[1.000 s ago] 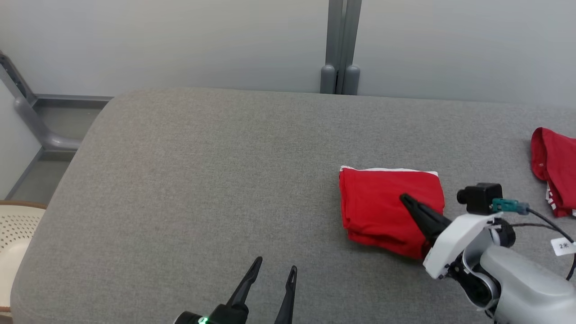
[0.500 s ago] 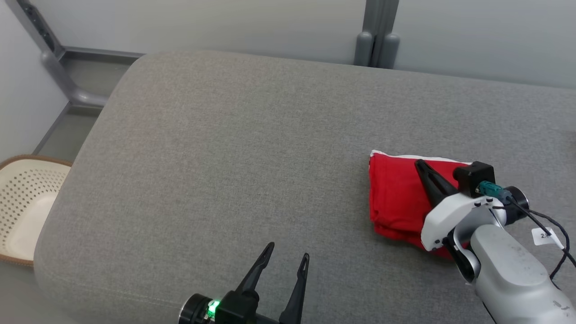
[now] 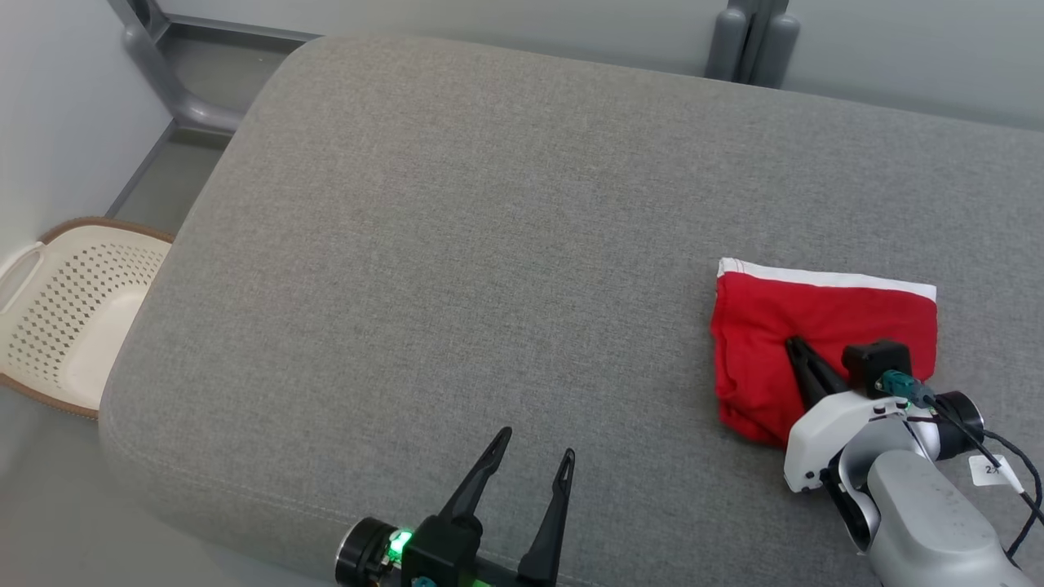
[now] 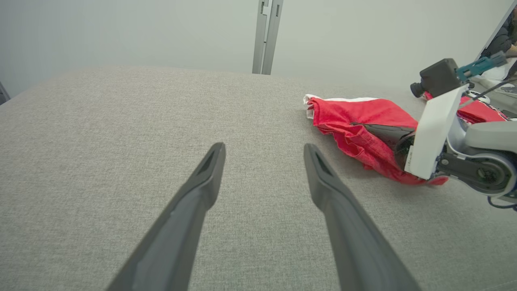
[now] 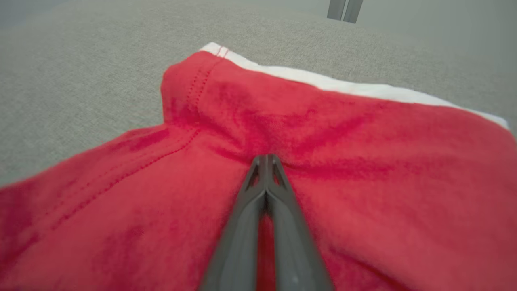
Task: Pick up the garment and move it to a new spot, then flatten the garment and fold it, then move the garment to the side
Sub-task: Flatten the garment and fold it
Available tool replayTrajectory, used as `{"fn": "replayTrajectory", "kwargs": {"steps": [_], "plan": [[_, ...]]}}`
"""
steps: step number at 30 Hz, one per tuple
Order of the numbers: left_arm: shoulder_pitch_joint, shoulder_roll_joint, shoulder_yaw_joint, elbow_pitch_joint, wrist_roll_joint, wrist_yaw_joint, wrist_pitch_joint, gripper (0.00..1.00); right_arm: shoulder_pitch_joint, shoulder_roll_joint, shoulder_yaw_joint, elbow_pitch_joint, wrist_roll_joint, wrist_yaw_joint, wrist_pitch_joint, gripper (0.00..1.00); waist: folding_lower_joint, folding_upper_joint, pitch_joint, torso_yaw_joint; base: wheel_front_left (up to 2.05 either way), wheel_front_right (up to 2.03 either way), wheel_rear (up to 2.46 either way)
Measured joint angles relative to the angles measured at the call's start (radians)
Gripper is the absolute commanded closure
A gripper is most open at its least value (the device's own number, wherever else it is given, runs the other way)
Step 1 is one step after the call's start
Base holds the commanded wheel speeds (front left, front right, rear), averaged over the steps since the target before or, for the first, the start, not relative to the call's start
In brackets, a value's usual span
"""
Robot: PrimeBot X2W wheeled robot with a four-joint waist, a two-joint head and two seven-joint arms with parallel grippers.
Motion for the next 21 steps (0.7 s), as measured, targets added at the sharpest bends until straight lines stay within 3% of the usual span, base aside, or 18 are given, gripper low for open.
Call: {"fn": "replayTrajectory", "kwargs": {"steps": [6,10,11,12,13,21], "plan": [[-0.008,0.000,-0.002,0.006,-0.001,0.003,0.000,0.00,0.004,0.009,-0.024,0.011,-0.018,0.000,-0.002,1.00,0.0000,0.0000,0.007,0.007,0.00,0.00,0.00],[-0.005,0.000,0.005,0.012,0.000,0.004,0.000,0.00,0.028,0.026,-0.031,-0.057,-0.022,0.000,-0.001,1.00,0.0000,0.0000,-0.012,-0.003,0.00,0.00,0.00],[-0.003,0.000,0.010,0.013,0.002,0.005,0.000,0.00,0.036,0.030,-0.033,-0.086,-0.021,0.000,0.000,0.87,0.0000,0.0000,-0.019,-0.007,0.00,0.00,0.00],[0.001,0.000,0.016,0.014,0.006,0.005,0.000,0.00,0.045,0.036,-0.035,-0.111,-0.018,0.000,0.000,0.56,0.0000,0.0000,-0.026,-0.011,0.00,0.00,0.00],[0.008,0.000,0.023,0.016,0.008,0.005,0.000,0.00,0.056,0.044,-0.040,-0.140,-0.009,0.000,0.000,0.00,0.0000,0.0000,-0.035,-0.017,0.00,0.00,0.00],[0.092,0.002,0.142,0.003,0.054,0.013,0.000,0.00,0.208,0.060,-0.043,-0.357,0.033,0.000,0.000,0.00,0.0000,0.0000,-0.126,-0.085,0.00,0.00,0.00]]}}
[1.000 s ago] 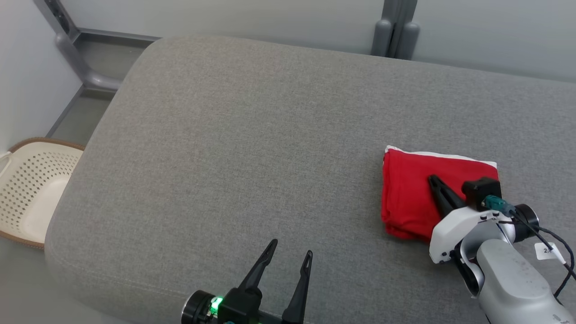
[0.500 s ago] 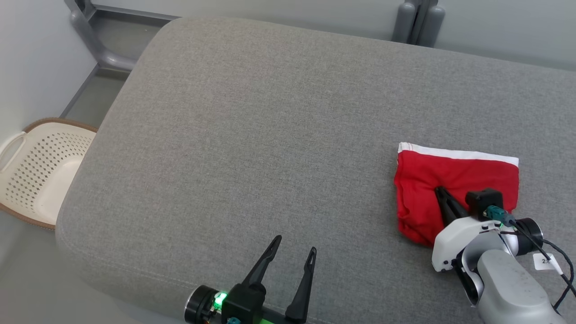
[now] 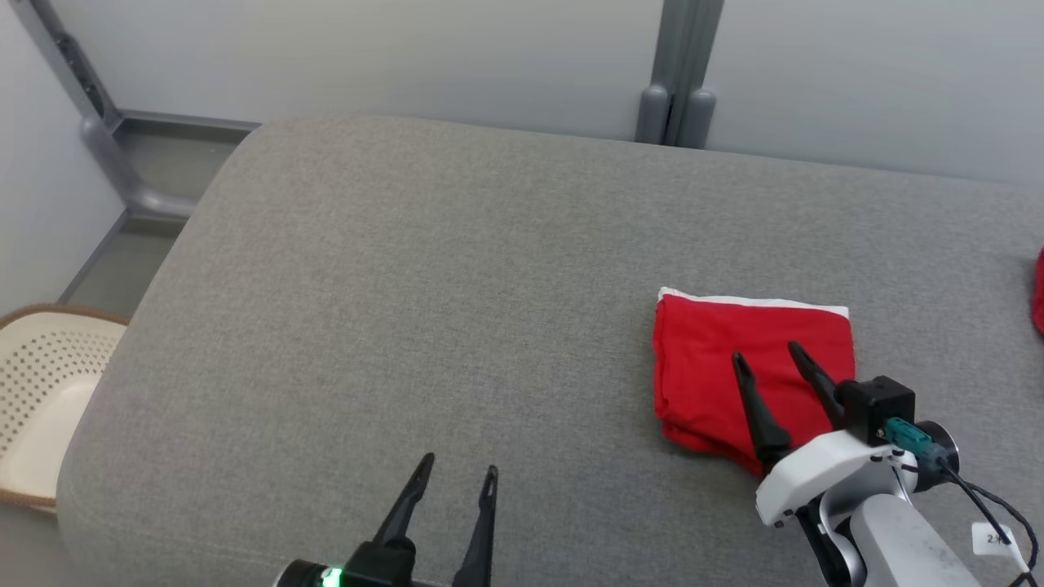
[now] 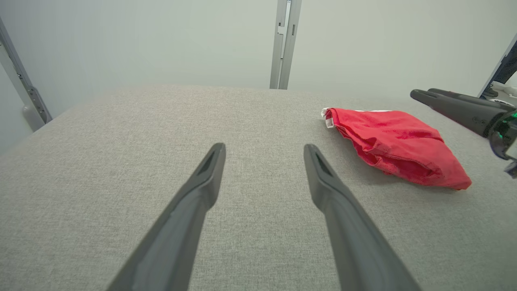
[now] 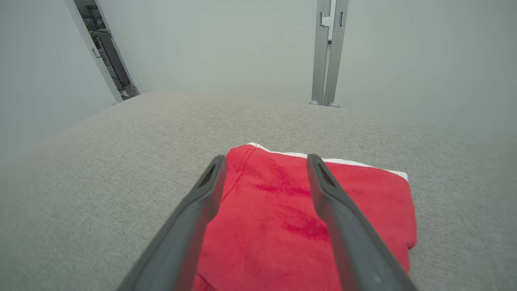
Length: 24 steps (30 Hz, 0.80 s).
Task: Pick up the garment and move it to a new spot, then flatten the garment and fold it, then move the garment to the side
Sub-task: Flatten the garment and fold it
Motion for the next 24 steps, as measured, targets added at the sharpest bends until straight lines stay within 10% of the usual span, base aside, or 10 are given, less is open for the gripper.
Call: {"fn": "replayTrajectory", "kwargs": {"steps": [24], "plan": [[0.211,0.000,0.310,-0.144,0.083,-0.015,0.000,0.00,0.306,-0.030,0.013,-0.295,0.074,0.000,0.000,0.00,-0.0001,0.0000,-0.181,-0.269,0.00,0.00,0.00]]}}
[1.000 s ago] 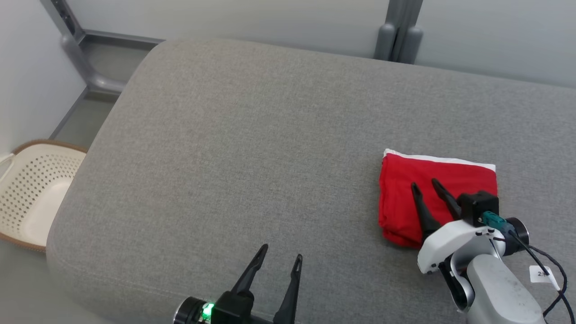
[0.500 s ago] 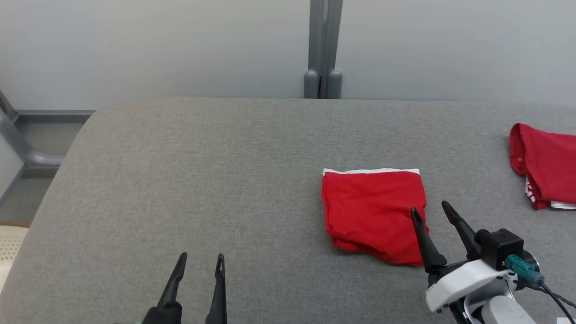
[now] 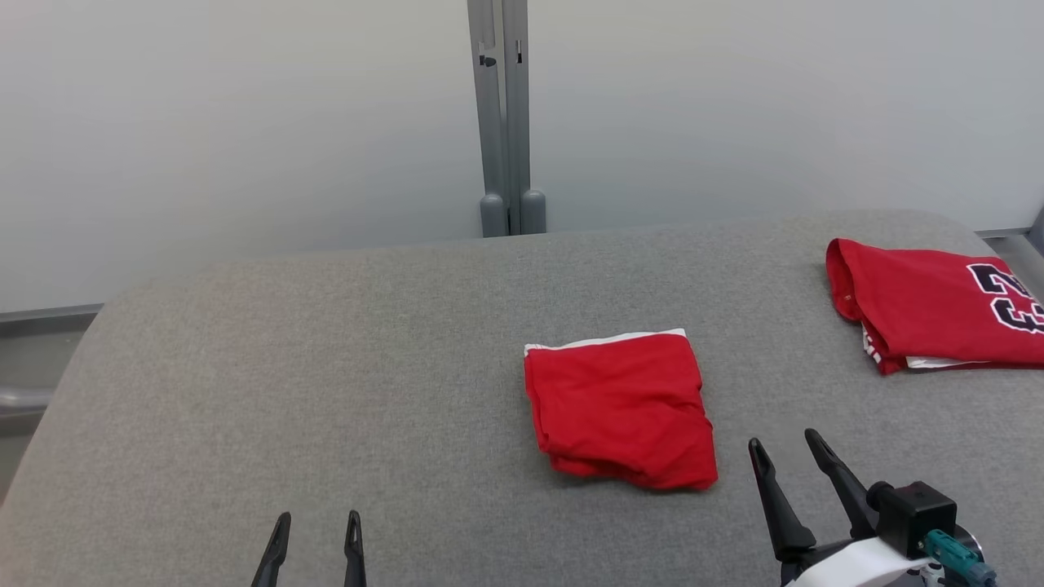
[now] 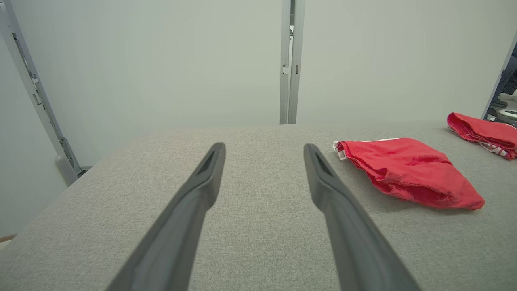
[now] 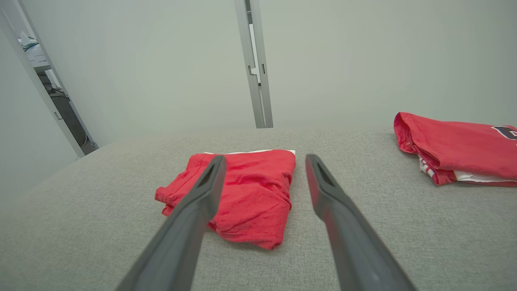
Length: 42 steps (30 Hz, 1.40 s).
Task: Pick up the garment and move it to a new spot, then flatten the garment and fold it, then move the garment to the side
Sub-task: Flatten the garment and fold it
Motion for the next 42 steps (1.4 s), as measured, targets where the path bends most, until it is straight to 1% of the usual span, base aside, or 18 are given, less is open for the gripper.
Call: {"fn": "replayTrajectory", "kwargs": {"steps": [6,22,42], "plan": [[0.037,-0.001,0.006,-0.003,0.000,-0.021,0.000,0.00,0.030,0.016,-0.021,0.001,-0.007,0.000,0.000,0.00,0.0000,0.0000,-0.030,-0.018,0.00,0.00,0.00],[0.041,-0.002,0.017,0.020,-0.011,-0.022,0.000,0.00,0.044,0.026,-0.025,0.015,-0.010,0.000,0.000,0.00,0.0000,0.0000,-0.034,0.002,0.00,0.00,0.00],[0.040,-0.002,0.008,0.045,-0.007,-0.027,0.000,0.00,0.045,0.030,-0.014,0.024,-0.005,0.000,0.000,0.00,0.0000,0.0000,-0.048,-0.005,0.00,0.00,0.00]]}}
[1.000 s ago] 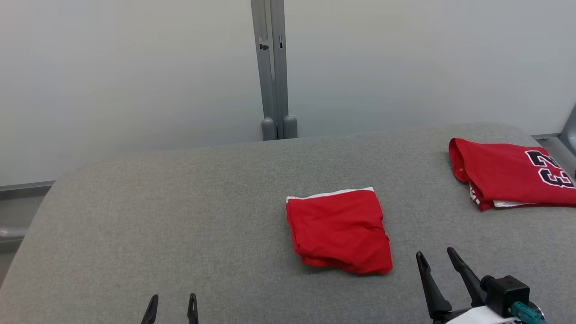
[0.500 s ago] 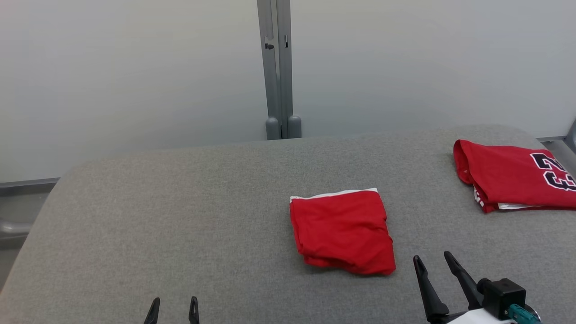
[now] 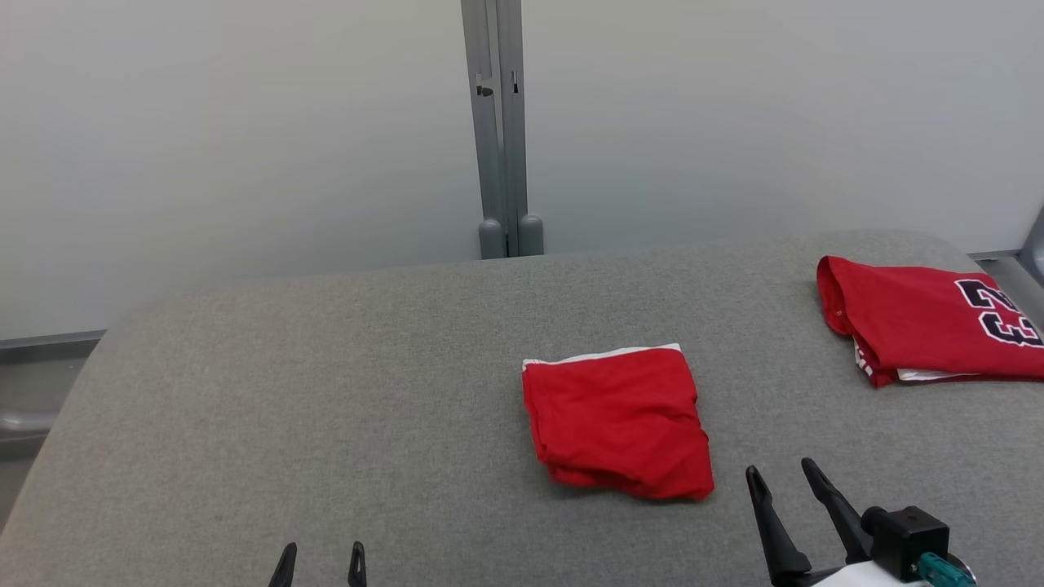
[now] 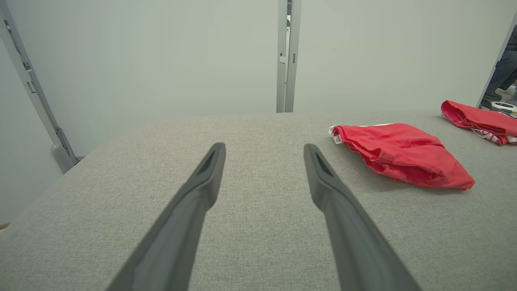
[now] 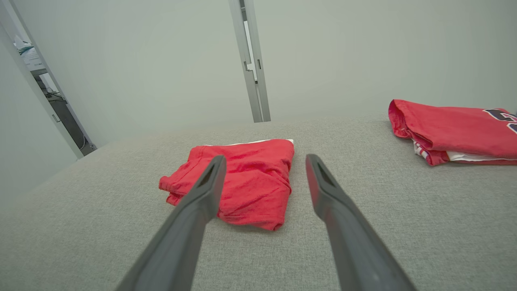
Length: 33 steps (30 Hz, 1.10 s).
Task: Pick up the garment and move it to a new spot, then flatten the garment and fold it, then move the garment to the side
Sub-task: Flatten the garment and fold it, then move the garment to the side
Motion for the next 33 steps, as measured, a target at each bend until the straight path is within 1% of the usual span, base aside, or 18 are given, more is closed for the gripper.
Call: {"fn": "replayTrajectory", "kwargs": {"steps": [13,24,33], "plan": [[0.000,0.000,-0.008,0.004,0.006,-0.003,0.000,0.00,0.010,0.001,0.001,-0.002,0.004,0.000,0.000,0.00,0.0000,0.0000,0.002,0.005,0.00,0.00,0.00],[-0.005,0.000,-0.008,0.005,0.011,-0.012,0.000,0.00,0.011,0.015,-0.020,-0.008,0.006,0.000,0.000,0.00,0.0000,0.0000,0.019,0.021,0.00,0.00,0.00],[-0.021,0.000,-0.023,0.001,0.013,-0.012,0.000,0.00,-0.009,0.024,0.001,-0.001,0.008,0.000,0.000,0.00,0.0000,0.0000,0.052,0.039,0.00,0.00,0.00]]}}
